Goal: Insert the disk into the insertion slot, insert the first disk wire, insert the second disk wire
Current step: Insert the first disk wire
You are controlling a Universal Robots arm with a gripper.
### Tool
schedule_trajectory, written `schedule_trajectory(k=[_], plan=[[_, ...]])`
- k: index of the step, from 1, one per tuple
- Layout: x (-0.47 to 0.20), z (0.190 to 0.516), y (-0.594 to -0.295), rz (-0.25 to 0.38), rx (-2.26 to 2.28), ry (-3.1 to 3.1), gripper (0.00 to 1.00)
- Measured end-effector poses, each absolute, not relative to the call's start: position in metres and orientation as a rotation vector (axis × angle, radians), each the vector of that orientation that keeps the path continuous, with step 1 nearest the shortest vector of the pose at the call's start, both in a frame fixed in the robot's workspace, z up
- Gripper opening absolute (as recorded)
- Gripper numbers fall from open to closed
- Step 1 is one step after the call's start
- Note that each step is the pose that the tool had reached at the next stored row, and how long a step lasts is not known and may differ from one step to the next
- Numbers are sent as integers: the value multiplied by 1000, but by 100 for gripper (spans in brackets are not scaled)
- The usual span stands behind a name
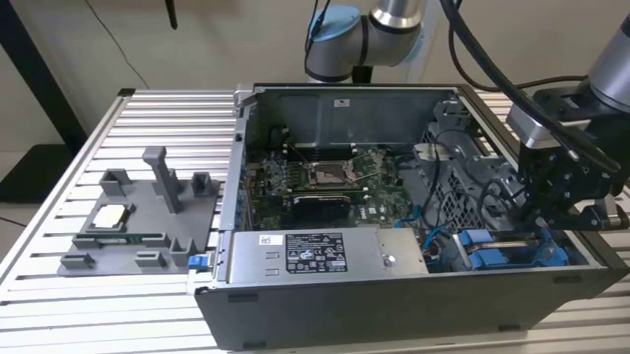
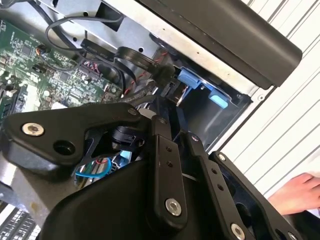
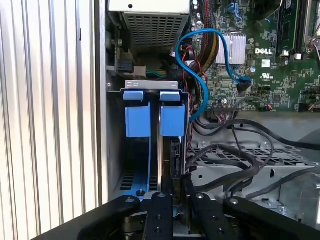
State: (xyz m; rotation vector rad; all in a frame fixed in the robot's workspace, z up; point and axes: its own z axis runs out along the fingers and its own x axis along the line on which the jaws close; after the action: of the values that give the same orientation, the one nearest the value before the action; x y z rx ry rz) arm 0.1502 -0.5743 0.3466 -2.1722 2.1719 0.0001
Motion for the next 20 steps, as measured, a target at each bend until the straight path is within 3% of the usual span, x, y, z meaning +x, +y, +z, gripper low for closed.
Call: schedule_trajectory(k=[20], plan=[[153, 341, -570, -1, -2185, 2158, 20]])
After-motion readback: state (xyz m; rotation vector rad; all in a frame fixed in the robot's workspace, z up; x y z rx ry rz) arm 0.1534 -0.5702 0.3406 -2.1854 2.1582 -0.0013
